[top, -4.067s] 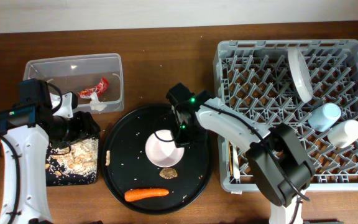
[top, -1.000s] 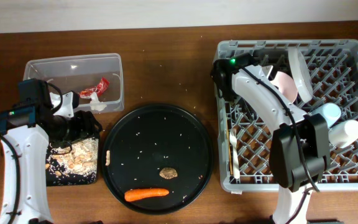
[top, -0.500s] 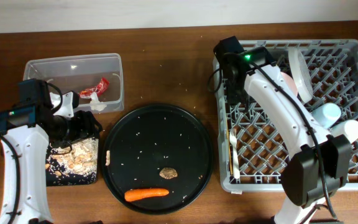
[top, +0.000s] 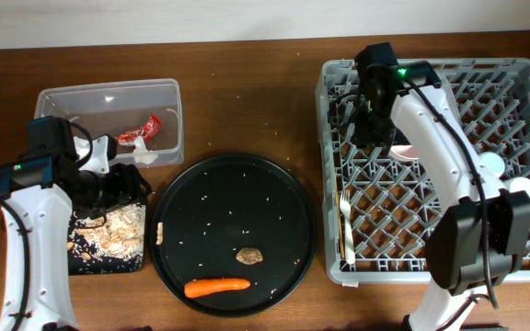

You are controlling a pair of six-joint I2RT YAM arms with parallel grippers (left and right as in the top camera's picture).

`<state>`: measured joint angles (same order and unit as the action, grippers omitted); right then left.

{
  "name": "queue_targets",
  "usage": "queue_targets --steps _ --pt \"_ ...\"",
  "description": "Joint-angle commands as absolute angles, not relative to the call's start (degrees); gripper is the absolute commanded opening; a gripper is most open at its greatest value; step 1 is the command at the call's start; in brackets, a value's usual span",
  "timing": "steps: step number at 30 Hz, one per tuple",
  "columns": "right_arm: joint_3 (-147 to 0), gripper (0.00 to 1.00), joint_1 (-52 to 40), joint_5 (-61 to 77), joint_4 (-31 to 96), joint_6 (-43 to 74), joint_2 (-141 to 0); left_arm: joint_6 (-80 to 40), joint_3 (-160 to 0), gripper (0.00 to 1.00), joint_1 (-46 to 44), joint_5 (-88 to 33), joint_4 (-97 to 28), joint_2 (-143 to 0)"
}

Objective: Sort waste into correct bins and load items into the dishwasher rack

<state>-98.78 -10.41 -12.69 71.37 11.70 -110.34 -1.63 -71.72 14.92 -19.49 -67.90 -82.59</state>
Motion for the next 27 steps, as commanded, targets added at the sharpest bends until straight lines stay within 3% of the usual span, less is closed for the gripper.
queue_targets --steps 1,2,3,5,6,12,16,23,27 --pt "-95.8 0.57 -10.4 -10.7 69.7 10.1 -111.4 -2.2 -71.2 0.64 15.2 -20.2 -67.7 -82.0" --pt "-94.7 0.46 -10.4 -10.7 68.8 10.1 -111.4 -2.2 -71.2 0.65 15.2 -20.2 -67.7 -82.0" --pt "-93.8 0.24 -10.4 -10.7 68.1 10.1 -111.4 -2.2 -71.2 0.64 15.2 -20.2 -67.7 -82.0" --pt "-93.7 0.07 -10.4 -10.7 68.1 10.4 -111.4 -2.2 -71.2 0.64 15.2 -20.2 -67.7 -82.0" --pt "-93.8 0.04 -10.4 -11.2 67.9 11.7 -111.4 -2.2 -71.2 0.64 15.2 -20.2 -67.7 -82.0" --pt "-95.2 0.04 -10.4 -10.5 68.2 12.9 -109.4 -2.2 -71.2 0.64 15.2 -20.2 -67.7 -82.0" --pt "-97.2 0.04 -10.3 -2.2 68.0 10.9 -104.7 -2.2 -71.2 0.64 15.2 -20.1 -67.7 -82.0" --pt "-97.3 0.04 -5.6 29.4 61.1 7.4 -95.7 -2.2 -71.2 0.64 15.2 -20.1 -67.6 -82.0" --pt "-97.3 0.04 -0.7 49.4 60.8 -1.8 -96.3 -2.2 -71.2 0.64 15.2 -20.1 -67.7 -82.0"
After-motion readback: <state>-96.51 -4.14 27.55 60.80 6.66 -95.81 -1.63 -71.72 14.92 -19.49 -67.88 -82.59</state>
